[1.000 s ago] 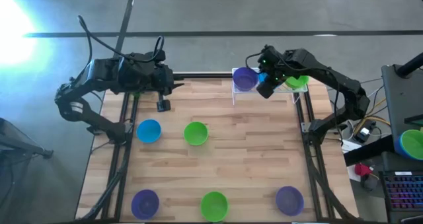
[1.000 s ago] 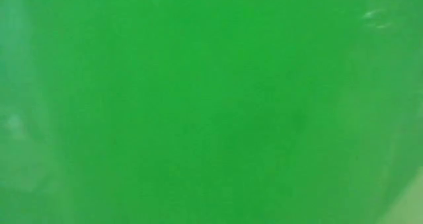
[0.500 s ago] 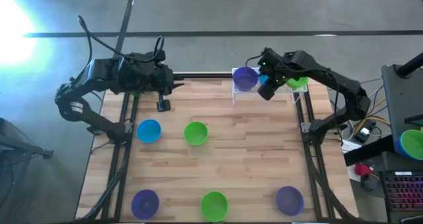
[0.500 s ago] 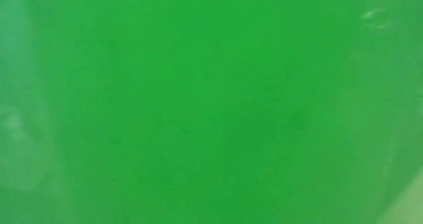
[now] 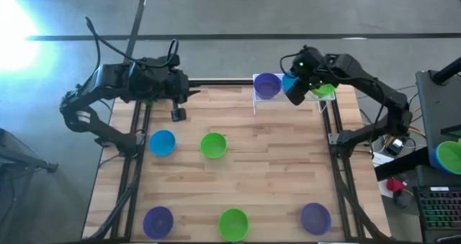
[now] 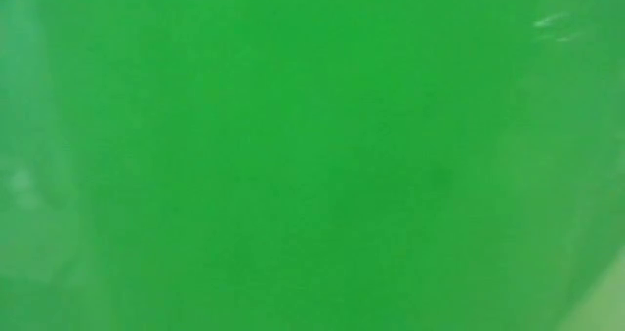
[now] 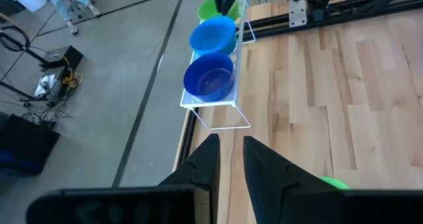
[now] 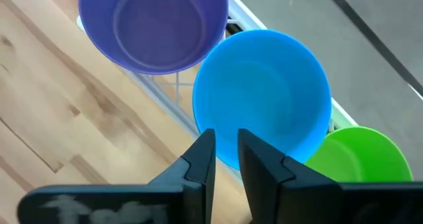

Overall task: Pick & Place Mini bowls
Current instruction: Stack the right violet bowl on top of the violet bowl on the shelf

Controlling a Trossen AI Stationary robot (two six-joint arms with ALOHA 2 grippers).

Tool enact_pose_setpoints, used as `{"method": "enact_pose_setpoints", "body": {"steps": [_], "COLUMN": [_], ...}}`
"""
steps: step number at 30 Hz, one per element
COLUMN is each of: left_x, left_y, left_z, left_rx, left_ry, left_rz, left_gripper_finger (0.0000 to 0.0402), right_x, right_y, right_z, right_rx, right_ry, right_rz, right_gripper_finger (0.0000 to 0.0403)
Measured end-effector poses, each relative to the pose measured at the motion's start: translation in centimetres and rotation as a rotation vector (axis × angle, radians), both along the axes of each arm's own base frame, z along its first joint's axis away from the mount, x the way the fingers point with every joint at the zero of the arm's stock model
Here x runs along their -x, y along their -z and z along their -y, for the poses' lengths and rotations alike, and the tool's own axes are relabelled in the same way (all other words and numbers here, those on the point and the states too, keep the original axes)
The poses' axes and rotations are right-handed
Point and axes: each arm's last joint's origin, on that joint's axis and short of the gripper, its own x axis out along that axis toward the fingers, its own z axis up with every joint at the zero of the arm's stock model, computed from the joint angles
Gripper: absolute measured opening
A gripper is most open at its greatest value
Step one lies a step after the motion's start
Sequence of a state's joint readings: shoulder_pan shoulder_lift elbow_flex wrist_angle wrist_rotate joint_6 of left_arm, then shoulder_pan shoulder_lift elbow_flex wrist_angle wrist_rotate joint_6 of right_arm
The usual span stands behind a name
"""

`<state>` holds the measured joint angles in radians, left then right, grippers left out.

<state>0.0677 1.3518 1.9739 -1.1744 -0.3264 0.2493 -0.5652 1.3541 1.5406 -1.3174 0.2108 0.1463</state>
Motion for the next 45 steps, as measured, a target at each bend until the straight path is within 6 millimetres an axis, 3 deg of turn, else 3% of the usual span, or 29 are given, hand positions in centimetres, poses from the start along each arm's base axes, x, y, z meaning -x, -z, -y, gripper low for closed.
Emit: {"method": "enact_pose_setpoints", "body": {"steps": [19, 29, 37, 45], "left_x": [0.0, 0.0, 0.3, 0.9], "left_y": [0.0, 0.0, -0.4, -0.8], "left_z": [0.0, 0.0, -0.1, -0.1], "left_rx": [0.008, 0.013, 0.007, 0.003], "left_ry": [-0.024, -0.027, -0.025, -0.025], "left_rz": [0.008, 0.011, 0.045, 0.075], "left_gripper_finger": [0.0062, 0.0061, 0.0006, 0.0001], "right_x": [1.4, 3.2, 3.9, 4.6], "right_y": [-1.8, -3.8, -4.7, -5.1], "right_z": [-1.2, -5.4, -9.4, -12.1], "right_rx": [0.057, 0.060, 0.005, -0.036], "right_ry": [-0.019, -0.079, -0.204, -0.337], "right_rz": [0.087, 0.238, 0.331, 0.378], "right_gripper_finger": [0.0055, 0.0025, 0.0009, 0.0008]}}
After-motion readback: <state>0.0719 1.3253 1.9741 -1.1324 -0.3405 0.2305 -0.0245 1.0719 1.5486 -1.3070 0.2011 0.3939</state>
